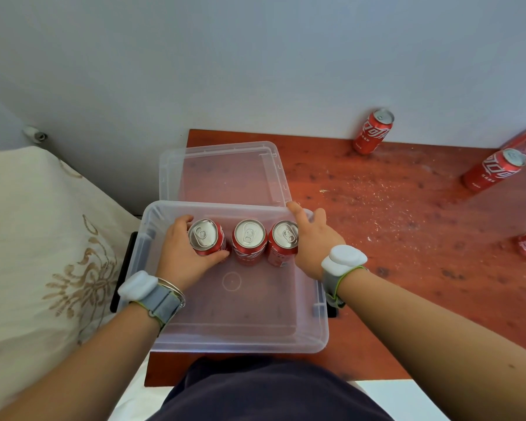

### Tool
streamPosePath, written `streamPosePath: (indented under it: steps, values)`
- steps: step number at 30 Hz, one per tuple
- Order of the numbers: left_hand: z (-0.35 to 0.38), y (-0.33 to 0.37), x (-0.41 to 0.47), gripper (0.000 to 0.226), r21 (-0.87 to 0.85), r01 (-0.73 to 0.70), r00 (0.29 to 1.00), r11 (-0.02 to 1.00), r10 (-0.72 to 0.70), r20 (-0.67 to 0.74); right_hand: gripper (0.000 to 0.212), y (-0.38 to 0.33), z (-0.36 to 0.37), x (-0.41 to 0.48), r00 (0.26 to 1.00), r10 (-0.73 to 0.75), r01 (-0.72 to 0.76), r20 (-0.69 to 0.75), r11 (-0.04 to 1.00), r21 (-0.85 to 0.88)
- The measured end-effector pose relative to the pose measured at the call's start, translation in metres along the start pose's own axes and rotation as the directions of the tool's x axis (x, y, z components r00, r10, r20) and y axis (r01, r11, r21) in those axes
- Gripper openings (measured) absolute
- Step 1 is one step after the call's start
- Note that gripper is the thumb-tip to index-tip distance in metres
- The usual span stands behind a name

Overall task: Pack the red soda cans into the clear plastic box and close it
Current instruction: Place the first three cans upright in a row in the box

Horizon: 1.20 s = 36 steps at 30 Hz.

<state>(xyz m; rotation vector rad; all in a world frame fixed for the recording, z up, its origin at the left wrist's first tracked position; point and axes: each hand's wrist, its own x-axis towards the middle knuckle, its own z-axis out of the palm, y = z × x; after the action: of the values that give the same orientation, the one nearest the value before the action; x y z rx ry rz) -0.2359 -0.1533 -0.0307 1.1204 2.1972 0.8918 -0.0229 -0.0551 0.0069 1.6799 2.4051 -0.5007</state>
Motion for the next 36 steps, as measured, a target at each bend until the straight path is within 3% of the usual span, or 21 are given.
streamPosePath:
  steps: [6,12,17,24,30,36]
  values:
    - [-0.001,0.000,-0.005,0.100,0.001,0.032,0.999,0.999,-0.032,0.025,0.091,0.001,0.000,0.001,1.000,-0.006,0.006,-0.006,1.000,0.005]
    - [-0.002,0.005,-0.003,0.079,-0.039,0.031,0.995,0.999,-0.034,-0.091,0.092,0.002,0.002,0.002,1.000,-0.014,0.014,-0.009,1.000,0.012]
    - [-0.010,0.005,0.011,0.067,-0.001,-0.101,0.993,0.995,0.101,0.059,0.093,0.003,0.002,0.002,1.000,-0.015,0.015,-0.013,1.000,0.013]
    - [-0.011,0.000,0.002,0.088,-0.040,-0.095,0.992,0.995,0.098,0.084,0.092,0.003,0.003,0.002,0.999,-0.017,0.018,-0.028,1.000,0.015]
    - [-0.012,-0.003,0.008,0.084,-0.146,0.025,0.996,0.989,-0.012,0.087,0.092,0.004,0.004,0.004,0.999,-0.021,0.021,-0.028,0.999,0.024]
    - [-0.011,-0.006,0.005,0.077,-0.091,0.026,1.000,0.996,-0.025,0.014,0.093,0.005,0.006,0.004,0.999,-0.026,0.026,-0.039,0.999,0.019]
